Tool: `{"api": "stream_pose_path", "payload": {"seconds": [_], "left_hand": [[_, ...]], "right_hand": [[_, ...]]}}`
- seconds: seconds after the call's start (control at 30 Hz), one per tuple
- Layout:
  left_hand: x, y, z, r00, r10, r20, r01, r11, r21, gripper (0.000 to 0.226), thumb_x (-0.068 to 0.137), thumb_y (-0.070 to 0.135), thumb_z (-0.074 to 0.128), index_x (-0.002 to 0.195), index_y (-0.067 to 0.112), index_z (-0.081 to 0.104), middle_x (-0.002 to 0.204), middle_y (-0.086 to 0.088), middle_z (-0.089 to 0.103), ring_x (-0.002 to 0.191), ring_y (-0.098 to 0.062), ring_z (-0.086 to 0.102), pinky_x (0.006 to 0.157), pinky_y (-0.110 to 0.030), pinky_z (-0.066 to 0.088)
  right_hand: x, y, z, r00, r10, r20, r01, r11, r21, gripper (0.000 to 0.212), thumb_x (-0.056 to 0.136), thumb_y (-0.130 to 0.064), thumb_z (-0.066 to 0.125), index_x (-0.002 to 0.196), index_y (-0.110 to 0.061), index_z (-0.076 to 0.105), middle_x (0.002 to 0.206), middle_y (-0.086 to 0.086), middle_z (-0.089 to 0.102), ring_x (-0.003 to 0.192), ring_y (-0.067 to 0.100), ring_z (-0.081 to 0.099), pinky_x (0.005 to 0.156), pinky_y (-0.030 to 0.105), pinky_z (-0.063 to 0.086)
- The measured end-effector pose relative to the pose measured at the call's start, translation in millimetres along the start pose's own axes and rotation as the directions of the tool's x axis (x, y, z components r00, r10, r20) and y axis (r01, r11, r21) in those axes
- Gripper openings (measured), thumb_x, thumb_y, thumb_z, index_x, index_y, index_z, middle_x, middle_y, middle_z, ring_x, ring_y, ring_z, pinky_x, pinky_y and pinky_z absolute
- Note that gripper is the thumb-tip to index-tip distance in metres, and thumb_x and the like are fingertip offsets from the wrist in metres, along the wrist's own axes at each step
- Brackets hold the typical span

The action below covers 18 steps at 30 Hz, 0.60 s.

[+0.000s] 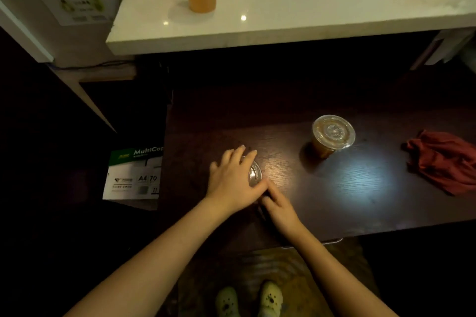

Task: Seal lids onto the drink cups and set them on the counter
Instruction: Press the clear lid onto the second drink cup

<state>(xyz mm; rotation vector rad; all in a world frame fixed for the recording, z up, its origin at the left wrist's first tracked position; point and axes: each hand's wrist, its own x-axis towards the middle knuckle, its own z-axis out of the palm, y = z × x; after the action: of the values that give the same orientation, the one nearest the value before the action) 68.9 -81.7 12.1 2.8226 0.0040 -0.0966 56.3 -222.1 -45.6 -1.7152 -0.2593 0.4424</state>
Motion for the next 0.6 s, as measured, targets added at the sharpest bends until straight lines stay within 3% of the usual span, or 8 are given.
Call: {"api": "stream_pose_path", "payload": {"seconds": [0.1, 0.2, 0.3, 0.4, 0.5, 0.6], "left_hand": [[-1, 0, 6, 0.997, 0.031, -0.076, -0.024, 0.996, 0.09, 0.066, 0.077, 0.058, 0.04, 0.133, 0.022, 0.042, 0.138, 0.001, 0.044, 0.123, -0.02, 0.039, 0.09, -0.043, 0.039], [-1, 0, 7, 0.992, 0.055, -0.115, -0.042, 0.993, 0.113, 0.065, 0.075, 0.057, 0.037, 0.127, 0.02, 0.048, 0.126, 0.002, 0.052, 0.112, -0.021, 0.047, 0.08, -0.04, 0.043], [0, 3, 6, 0.989, 0.052, -0.139, -0.036, 0.993, 0.116, 0.064, 0.072, 0.056, 0.036, 0.121, 0.02, 0.052, 0.118, 0.003, 0.055, 0.105, -0.02, 0.049, 0.075, -0.038, 0.044], [-1, 3, 7, 0.989, 0.043, -0.14, -0.026, 0.992, 0.121, 0.061, 0.071, 0.055, 0.039, 0.119, 0.021, 0.054, 0.116, 0.003, 0.056, 0.104, -0.02, 0.05, 0.073, -0.037, 0.044], [-1, 3, 8, 0.989, 0.041, -0.145, -0.022, 0.992, 0.128, 0.06, 0.07, 0.056, 0.038, 0.117, 0.021, 0.056, 0.116, 0.003, 0.057, 0.103, -0.02, 0.05, 0.073, -0.038, 0.045], [1, 5, 5, 0.991, 0.034, -0.132, -0.015, 0.99, 0.137, 0.06, 0.07, 0.056, 0.039, 0.118, 0.022, 0.055, 0.117, 0.004, 0.056, 0.104, -0.02, 0.049, 0.074, -0.038, 0.045]], "right_hand": [[8, 6, -4, 0.992, -0.069, 0.106, 0.092, 0.968, -0.235, 0.052, 0.083, -0.014, 0.066, 0.128, -0.028, 0.044, 0.128, -0.004, 0.051, 0.121, 0.01, 0.047, 0.106, 0.039, 0.04], [25, 1, -5, 0.976, -0.152, 0.154, 0.189, 0.946, -0.264, 0.05, 0.078, -0.028, 0.07, 0.124, -0.027, 0.051, 0.121, -0.007, 0.055, 0.115, 0.008, 0.05, 0.103, 0.042, 0.042], [41, 6, -5, 0.952, -0.217, 0.216, 0.288, 0.87, -0.4, 0.053, 0.08, -0.031, 0.068, 0.129, -0.021, 0.052, 0.129, -0.004, 0.056, 0.122, 0.005, 0.044, 0.113, 0.048, 0.026], [46, 14, -7, 0.943, -0.212, 0.257, 0.308, 0.849, -0.429, 0.061, 0.081, -0.036, 0.065, 0.138, -0.023, 0.045, 0.14, -0.004, 0.049, 0.135, 0.004, 0.033, 0.121, 0.04, 0.005], [48, 18, -7, 0.937, -0.245, 0.248, 0.335, 0.83, -0.445, 0.061, 0.083, -0.037, 0.061, 0.139, -0.024, 0.043, 0.142, -0.004, 0.048, 0.135, 0.0, 0.029, 0.12, 0.034, 0.002], [48, 15, -6, 0.938, -0.25, 0.241, 0.338, 0.818, -0.465, 0.061, 0.083, -0.034, 0.061, 0.14, -0.022, 0.043, 0.143, -0.004, 0.047, 0.134, -0.002, 0.027, 0.121, 0.038, 0.006]]}}
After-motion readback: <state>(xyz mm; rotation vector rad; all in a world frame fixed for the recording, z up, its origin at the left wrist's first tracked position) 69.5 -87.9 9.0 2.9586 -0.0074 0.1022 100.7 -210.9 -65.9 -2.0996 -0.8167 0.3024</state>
